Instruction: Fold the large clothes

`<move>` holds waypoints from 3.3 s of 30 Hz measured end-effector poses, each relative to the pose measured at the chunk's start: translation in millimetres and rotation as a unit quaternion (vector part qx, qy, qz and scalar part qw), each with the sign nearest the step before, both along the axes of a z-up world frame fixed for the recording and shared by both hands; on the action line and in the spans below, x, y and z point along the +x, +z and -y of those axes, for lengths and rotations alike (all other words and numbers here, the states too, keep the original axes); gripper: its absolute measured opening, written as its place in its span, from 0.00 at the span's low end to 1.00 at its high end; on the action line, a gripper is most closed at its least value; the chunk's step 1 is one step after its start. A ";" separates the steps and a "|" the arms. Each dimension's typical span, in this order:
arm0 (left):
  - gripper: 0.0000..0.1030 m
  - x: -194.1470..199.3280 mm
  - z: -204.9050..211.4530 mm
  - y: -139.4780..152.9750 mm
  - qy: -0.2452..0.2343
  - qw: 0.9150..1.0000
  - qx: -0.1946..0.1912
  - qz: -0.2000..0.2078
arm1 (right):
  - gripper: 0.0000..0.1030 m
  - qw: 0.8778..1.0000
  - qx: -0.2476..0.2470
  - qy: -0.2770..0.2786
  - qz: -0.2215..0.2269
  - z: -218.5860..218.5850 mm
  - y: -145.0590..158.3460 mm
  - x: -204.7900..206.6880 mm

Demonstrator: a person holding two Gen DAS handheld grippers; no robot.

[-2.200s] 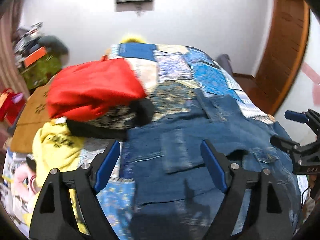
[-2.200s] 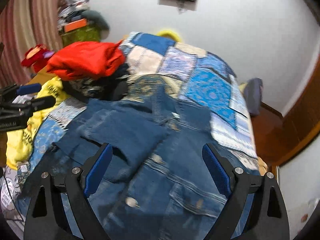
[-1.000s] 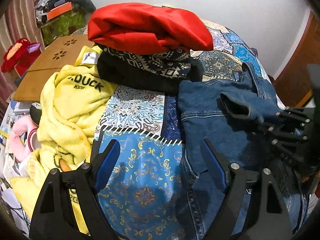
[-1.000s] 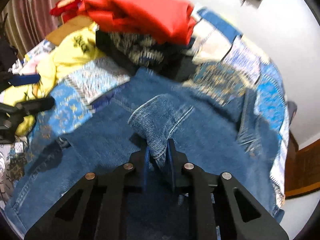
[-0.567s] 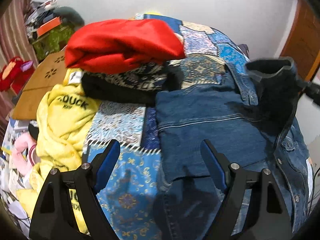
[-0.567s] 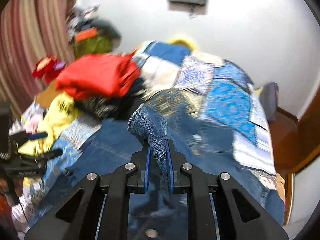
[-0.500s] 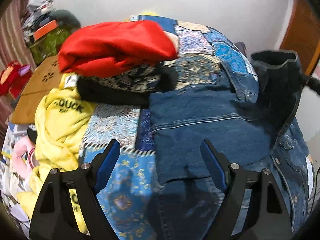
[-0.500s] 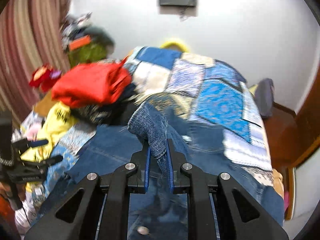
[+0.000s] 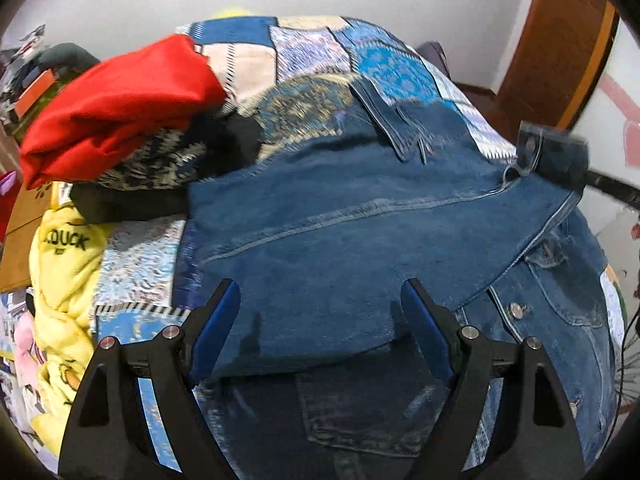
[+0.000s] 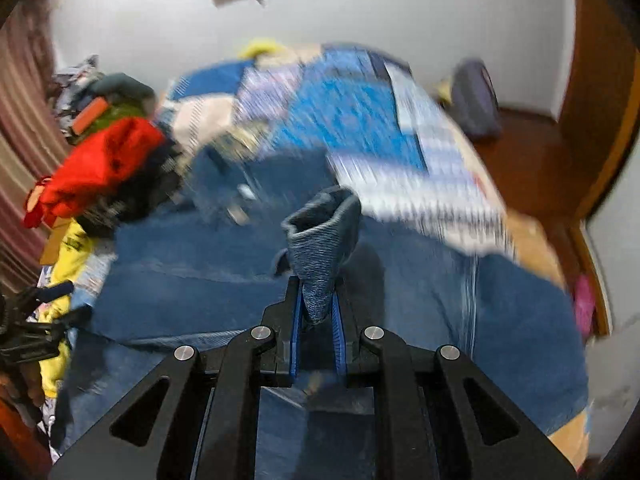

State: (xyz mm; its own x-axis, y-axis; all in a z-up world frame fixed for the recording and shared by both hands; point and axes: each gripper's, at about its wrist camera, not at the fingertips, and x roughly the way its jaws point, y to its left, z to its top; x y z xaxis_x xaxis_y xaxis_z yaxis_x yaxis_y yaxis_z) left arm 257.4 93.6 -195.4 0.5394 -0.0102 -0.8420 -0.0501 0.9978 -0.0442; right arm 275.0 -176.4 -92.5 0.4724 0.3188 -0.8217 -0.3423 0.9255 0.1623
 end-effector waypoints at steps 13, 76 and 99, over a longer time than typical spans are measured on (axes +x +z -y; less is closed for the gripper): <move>0.83 5.0 16.1 -23.6 -0.018 0.999 0.016 -0.035 | 0.32 0.992 0.011 -0.052 -0.111 55.6 -28.4 -8.6; 0.83 22.2 85.3 32.6 -0.063 0.997 0.023 0.049 | 0.09 0.965 0.115 -0.233 0.032 204.3 53.4 -13.5; 0.83 -15.0 29.7 30.5 -0.024 0.998 0.008 0.058 | 0.10 0.993 0.040 0.043 -0.101 -22.0 -20.0 -34.7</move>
